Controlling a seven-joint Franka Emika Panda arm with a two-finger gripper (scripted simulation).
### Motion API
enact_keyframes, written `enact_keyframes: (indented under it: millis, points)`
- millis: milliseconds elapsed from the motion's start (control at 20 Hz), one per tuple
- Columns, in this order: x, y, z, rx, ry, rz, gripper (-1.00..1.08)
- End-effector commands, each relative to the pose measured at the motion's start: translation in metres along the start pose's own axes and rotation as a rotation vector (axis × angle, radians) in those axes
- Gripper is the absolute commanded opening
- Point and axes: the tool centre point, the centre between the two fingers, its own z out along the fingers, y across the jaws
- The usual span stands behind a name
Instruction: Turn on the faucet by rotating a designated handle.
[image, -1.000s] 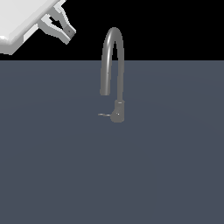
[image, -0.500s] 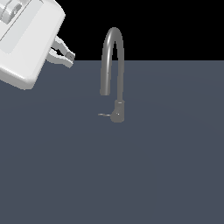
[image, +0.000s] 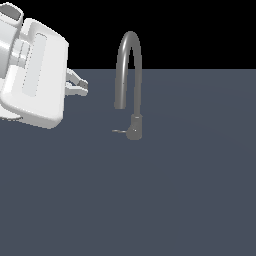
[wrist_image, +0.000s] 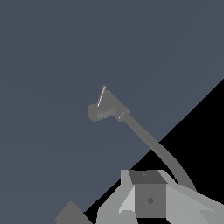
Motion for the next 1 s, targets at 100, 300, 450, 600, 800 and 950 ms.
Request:
enact_keyframes:
  millis: [100, 300, 450, 600, 800, 950]
  points:
    - [0.013, -0.007, 0.01, -0.071, -0.008, -0.071, -1.0]
    - [0.023, -0.013, 0.019, -0.133, -0.016, -0.133, -1.0]
    - [0.031, -0.017, 0.027, -0.179, -0.023, -0.179, -1.0]
    - [0.038, -0.022, 0.034, -0.225, -0.029, -0.226, -1.0]
    - [0.047, -0.028, 0.045, -0.287, -0.039, -0.288, -1.0]
    - [0.053, -0.032, 0.053, -0.334, -0.046, -0.335, -1.0]
